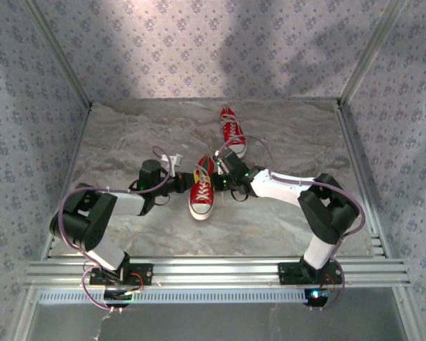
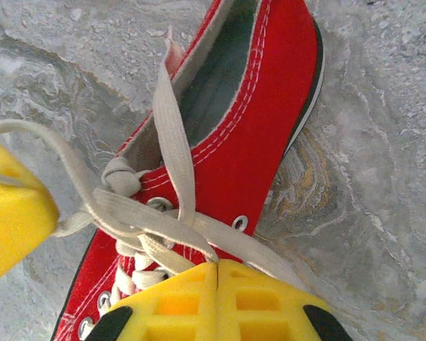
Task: Tie the shoes
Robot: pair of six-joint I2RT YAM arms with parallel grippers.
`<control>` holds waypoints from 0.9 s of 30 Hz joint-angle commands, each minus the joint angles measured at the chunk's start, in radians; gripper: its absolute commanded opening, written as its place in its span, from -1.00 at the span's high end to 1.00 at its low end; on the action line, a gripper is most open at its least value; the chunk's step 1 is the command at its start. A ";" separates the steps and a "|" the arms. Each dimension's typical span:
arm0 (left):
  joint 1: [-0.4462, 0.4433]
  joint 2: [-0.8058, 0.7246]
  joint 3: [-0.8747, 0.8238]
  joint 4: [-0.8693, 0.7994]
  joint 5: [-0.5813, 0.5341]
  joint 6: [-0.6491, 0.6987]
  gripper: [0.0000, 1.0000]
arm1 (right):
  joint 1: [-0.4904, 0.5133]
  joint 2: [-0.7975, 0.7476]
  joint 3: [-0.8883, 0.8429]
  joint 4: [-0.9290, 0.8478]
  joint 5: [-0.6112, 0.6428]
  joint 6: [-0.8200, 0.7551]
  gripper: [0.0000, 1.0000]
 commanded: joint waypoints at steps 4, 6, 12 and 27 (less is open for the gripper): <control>0.009 -0.020 -0.005 0.031 0.002 0.026 1.00 | -0.005 0.050 0.061 -0.029 0.005 0.008 1.00; 0.009 -0.017 -0.001 0.011 -0.006 0.030 1.00 | -0.008 0.049 0.067 -0.025 0.006 0.009 0.98; 0.009 -0.014 0.007 -0.006 -0.005 0.037 1.00 | -0.001 -0.030 0.035 -0.024 0.051 -0.001 0.52; 0.003 -0.004 0.022 -0.031 0.003 0.053 1.00 | 0.043 -0.092 0.040 -0.030 0.081 0.014 0.87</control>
